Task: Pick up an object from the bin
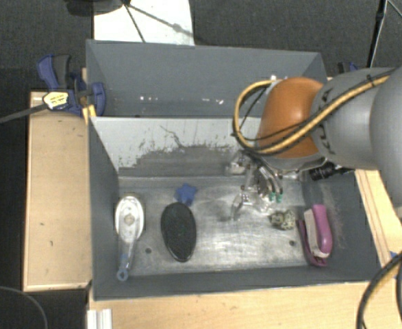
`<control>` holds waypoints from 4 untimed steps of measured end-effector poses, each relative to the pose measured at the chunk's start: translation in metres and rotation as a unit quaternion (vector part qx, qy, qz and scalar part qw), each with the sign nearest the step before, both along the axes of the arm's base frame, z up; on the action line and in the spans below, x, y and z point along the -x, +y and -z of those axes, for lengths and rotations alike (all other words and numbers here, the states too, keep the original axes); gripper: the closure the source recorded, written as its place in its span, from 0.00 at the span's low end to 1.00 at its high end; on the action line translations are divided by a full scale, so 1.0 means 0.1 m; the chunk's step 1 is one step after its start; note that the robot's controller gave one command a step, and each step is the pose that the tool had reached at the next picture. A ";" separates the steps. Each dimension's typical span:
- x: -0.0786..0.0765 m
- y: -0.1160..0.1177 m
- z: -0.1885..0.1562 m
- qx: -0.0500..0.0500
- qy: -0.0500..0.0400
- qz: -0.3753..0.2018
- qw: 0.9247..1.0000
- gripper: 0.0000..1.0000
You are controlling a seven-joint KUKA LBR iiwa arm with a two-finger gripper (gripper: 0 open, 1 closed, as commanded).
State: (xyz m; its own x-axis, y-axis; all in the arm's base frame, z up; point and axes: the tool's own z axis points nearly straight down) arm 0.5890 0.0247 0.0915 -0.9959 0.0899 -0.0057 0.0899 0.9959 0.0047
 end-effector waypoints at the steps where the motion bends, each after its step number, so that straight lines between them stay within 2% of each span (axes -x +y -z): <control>1: 0.00 0.00 0.18 0.002 -0.001 -0.036 0.999 0.00; 2: 0.07 0.29 0.15 0.002 0.001 -0.025 1.000 0.00; 3: 0.01 0.91 0.18 0.001 -0.003 -0.003 1.000 0.00; 4: -0.02 0.88 0.15 0.001 -0.007 -0.002 1.000 1.00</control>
Offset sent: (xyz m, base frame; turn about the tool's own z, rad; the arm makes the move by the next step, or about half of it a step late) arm -0.0028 0.0004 -0.0215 -0.0732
